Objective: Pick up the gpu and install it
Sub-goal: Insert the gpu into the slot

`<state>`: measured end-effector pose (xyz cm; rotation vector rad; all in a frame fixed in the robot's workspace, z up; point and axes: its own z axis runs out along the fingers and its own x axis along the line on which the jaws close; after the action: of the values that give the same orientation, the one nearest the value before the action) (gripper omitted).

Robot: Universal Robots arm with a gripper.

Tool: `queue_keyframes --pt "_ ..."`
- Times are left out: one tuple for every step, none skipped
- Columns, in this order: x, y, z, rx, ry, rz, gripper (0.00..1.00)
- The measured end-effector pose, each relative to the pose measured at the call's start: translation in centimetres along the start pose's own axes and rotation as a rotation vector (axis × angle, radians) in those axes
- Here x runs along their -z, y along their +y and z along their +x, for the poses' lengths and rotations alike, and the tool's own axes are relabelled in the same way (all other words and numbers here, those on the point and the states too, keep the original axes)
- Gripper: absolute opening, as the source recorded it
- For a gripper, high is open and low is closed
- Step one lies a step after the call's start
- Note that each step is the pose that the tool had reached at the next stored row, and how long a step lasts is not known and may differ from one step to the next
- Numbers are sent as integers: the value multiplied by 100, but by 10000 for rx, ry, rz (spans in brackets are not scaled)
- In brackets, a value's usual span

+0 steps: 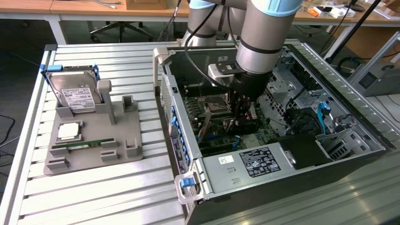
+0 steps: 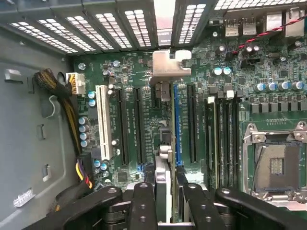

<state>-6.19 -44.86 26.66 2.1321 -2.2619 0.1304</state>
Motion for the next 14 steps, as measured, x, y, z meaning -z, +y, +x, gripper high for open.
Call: queue_keyframes --pt "-2 0 -1 -13 -11 177 27" --pt "24 -1 2 -13 -4 181 27" --pt "185 -7 14 -10 148 226 27" --pt "361 -14 28 -9 207 257 27" --pt "394 -16 30 -8 226 262 27" --pt "395 -15 29 -6 285 268 27" --pt "396 -15 30 -4 315 269 27" --pt "396 -15 30 -4 316 269 27" --pt "397 -16 30 -3 318 275 27" --pt "396 -15 30 -21 309 452 27" --pt "393 -15 29 -48 291 726 27" --pt "391 -14 29 -76 275 1001 27" --pt "390 -14 29 -102 261 1271 27" --pt "389 -13 29 -112 255 1367 27"
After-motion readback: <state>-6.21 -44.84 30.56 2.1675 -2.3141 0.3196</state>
